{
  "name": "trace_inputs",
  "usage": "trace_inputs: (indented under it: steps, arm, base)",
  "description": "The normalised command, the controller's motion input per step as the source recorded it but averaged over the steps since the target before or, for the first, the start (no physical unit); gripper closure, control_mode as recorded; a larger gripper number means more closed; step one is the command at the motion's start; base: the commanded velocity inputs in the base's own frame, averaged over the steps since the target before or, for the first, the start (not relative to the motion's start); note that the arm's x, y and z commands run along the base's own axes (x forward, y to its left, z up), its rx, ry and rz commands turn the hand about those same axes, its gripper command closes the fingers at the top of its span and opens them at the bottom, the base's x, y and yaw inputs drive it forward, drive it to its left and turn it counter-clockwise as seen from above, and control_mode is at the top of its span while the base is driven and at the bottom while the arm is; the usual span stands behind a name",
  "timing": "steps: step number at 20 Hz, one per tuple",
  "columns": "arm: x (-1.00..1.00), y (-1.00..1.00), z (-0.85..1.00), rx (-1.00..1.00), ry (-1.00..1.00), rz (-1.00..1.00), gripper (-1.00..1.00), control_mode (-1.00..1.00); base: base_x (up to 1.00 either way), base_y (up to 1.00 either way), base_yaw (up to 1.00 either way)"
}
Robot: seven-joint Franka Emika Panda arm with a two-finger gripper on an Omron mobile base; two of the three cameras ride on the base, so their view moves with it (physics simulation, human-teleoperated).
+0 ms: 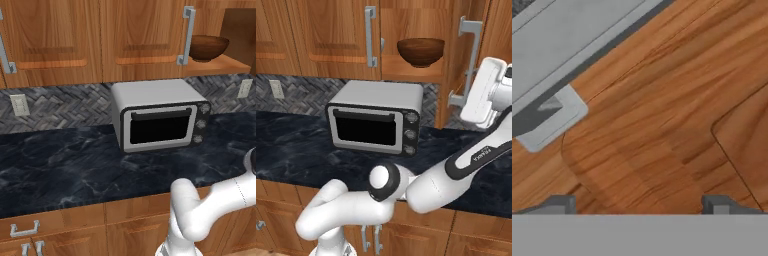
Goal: Open the cabinet. Pick the bowls from the counter and place them in the cabinet. Then close the cabinet.
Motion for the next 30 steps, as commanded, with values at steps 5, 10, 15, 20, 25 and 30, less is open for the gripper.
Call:
trace_inputs:
  steps: [5,10,15,20,25,30]
  arm:
    - [-0.17,1.00,0.00,0.00,-0.03,0.17,-1.00,-1.00]
    - [-0.07,1.00,-0.04,-0.03,0.00,0.06,-1.00,-1.00]
    - [0.00,1.00,-0.01,-0.06,-0.01,-0.01,-1.00,-1.00]
    - [0.00,1.00,-0.12,-0.11,-0.11,-0.13,-1.00,-1.00]
    - [0.03,1.00,-0.16,-0.08,-0.34,-0.30,-1.00,-1.00]
    - [0.38,1.00,-0.14,-0.05,-0.44,-0.47,-1.00,-1.00]
  base:
    - [0.00,0.00,0.00]
    - [0.00,0.00,0.00]
    - [0.00,0.00,0.00]
    - [0.00,0.00,0.00]
    - [0.00,0.00,0.00]
    - [0.00,0.00,0.00]
